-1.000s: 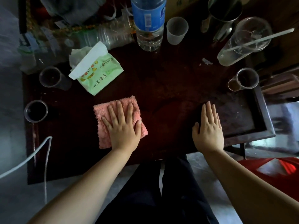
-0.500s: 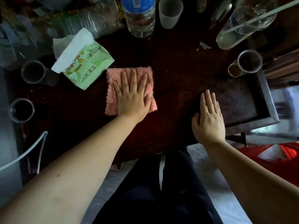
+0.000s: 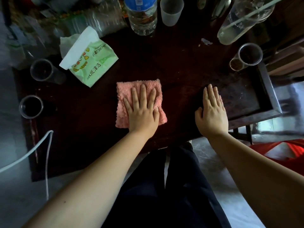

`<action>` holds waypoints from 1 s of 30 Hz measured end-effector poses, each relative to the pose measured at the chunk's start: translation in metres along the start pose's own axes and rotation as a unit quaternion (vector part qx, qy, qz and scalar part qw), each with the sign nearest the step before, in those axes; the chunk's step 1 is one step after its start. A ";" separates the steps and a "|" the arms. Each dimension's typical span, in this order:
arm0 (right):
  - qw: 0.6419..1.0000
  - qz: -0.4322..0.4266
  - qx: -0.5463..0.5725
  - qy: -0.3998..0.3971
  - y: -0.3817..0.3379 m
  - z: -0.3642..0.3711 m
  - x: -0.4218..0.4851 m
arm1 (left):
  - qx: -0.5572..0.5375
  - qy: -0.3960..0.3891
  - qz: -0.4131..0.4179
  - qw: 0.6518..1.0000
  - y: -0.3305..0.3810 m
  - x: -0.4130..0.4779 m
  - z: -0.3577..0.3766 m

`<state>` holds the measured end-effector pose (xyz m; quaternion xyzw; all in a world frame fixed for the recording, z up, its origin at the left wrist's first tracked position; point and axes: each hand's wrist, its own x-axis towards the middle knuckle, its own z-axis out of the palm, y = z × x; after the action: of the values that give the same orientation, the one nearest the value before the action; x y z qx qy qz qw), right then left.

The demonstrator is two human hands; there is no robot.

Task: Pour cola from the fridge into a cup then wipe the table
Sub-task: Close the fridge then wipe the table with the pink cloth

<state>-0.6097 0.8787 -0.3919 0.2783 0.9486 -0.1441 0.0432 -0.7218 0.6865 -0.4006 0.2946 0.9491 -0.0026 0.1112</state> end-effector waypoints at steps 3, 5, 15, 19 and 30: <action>1.000 0.003 0.000 -0.004 0.000 -0.001 -0.001 | -0.003 -0.002 -0.013 1.000 0.003 -0.005 0.001; 1.000 0.004 0.001 -0.004 -0.001 -0.001 -0.001 | 0.002 -0.001 -0.020 1.000 0.004 -0.004 0.001; 1.000 0.002 0.012 -0.004 -0.001 -0.003 0.000 | 0.004 0.007 -0.023 1.000 0.011 0.048 -0.006; 1.000 0.003 0.019 -0.001 -0.001 -0.003 0.000 | 0.001 0.011 -0.001 1.000 0.011 0.077 -0.011; 1.000 0.002 0.022 0.001 -0.002 -0.004 -0.001 | 0.000 0.015 0.032 0.999 0.010 0.104 -0.018</action>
<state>-0.6095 0.8781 -0.3870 0.2812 0.9448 -0.1644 0.0363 -0.8030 0.7539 -0.4042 0.3244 0.9409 0.0054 0.0975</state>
